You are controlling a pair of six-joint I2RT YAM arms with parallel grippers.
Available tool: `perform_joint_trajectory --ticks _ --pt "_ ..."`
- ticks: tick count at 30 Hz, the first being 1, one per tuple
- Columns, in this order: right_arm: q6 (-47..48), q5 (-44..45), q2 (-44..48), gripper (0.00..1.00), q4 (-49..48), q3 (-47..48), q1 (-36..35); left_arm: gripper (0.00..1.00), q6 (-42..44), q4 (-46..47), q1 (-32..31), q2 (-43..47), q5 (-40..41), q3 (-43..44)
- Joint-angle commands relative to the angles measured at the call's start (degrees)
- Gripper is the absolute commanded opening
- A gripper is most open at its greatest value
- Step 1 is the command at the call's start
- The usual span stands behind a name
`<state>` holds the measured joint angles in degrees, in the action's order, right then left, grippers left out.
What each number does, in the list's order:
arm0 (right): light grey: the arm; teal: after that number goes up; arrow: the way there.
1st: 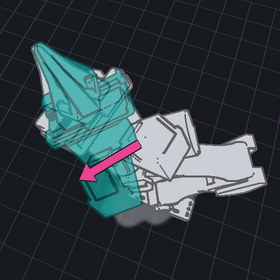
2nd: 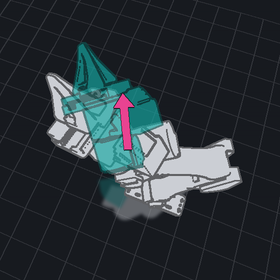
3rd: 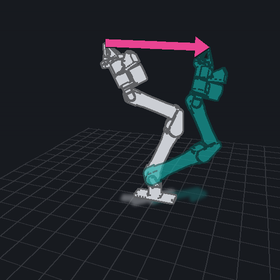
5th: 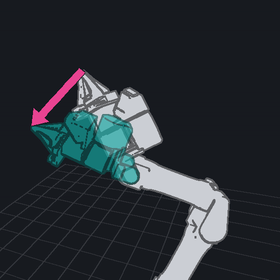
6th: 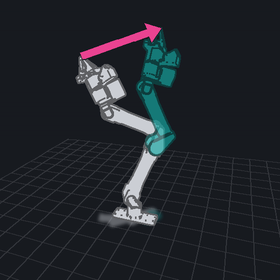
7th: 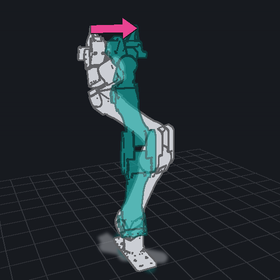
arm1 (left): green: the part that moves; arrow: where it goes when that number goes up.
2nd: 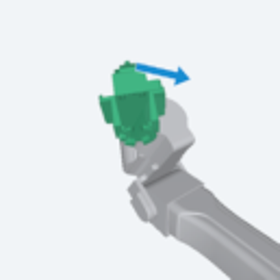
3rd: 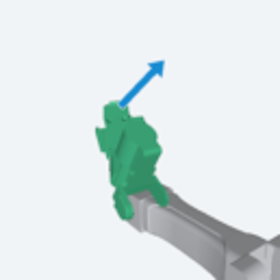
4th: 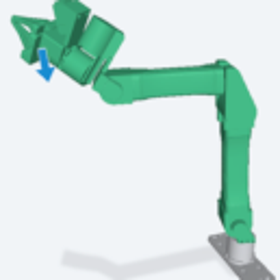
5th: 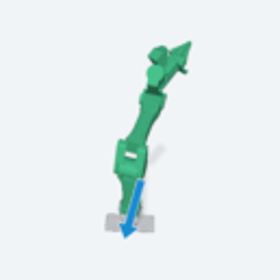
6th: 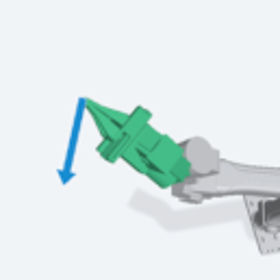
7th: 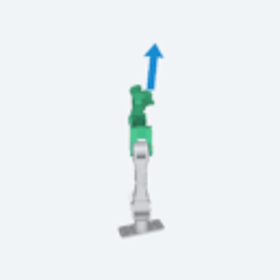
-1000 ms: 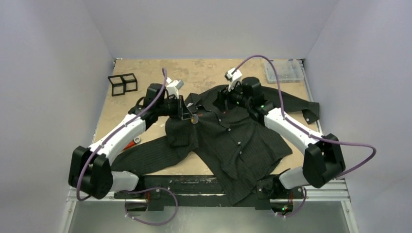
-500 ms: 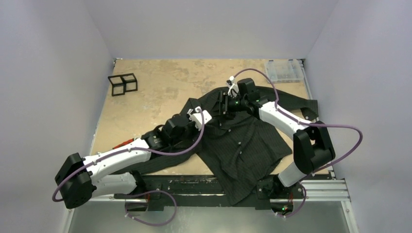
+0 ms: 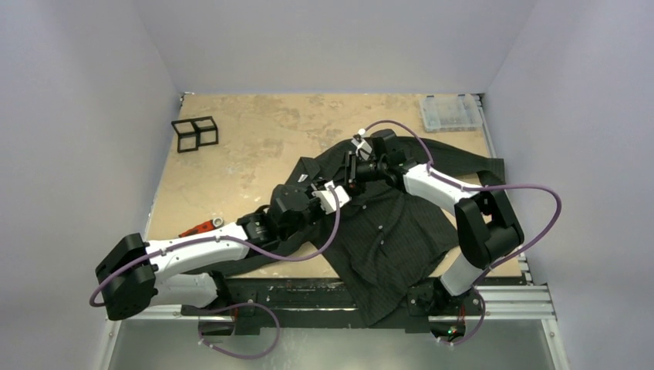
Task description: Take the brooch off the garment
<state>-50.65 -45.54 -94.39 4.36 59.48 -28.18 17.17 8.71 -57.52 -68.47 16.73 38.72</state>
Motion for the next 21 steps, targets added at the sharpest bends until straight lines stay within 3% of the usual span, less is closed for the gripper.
perform_joint_trajectory --ticks 1,9,10,13,16,18,21 --pt "-2.08 -3.51 -0.04 0.34 -3.34 -0.59 -0.47 0.0 2.54 5.89 -0.85 -0.57 1.31 0.26" --pt "-2.3 -4.8 -0.01 0.03 -3.53 -0.64 -0.4 0.0 2.97 5.53 -1.28 -2.66 0.34 0.87" --pt "-2.26 -4.96 0.07 0.0 -3.64 -0.68 -0.34 0.07 2.49 4.6 -1.28 -2.34 -0.8 1.07" --pt "-0.92 -4.84 0.38 0.0 -2.52 -0.5 0.15 0.49 -1.05 1.65 -1.24 0.18 -3.74 1.09" --pt "6.53 -1.52 0.72 0.0 2.98 1.59 0.63 0.75 -7.68 -4.34 2.56 7.71 -12.67 0.42" --pt "13.9 2.08 1.21 0.0 8.07 3.62 0.59 0.82 -13.05 -11.61 9.44 11.82 -25.09 1.89" --pt "28.58 7.8 1.32 0.0 14.8 7.41 0.57 0.82 -16.66 -23.19 21.11 10.84 -42.52 8.15"
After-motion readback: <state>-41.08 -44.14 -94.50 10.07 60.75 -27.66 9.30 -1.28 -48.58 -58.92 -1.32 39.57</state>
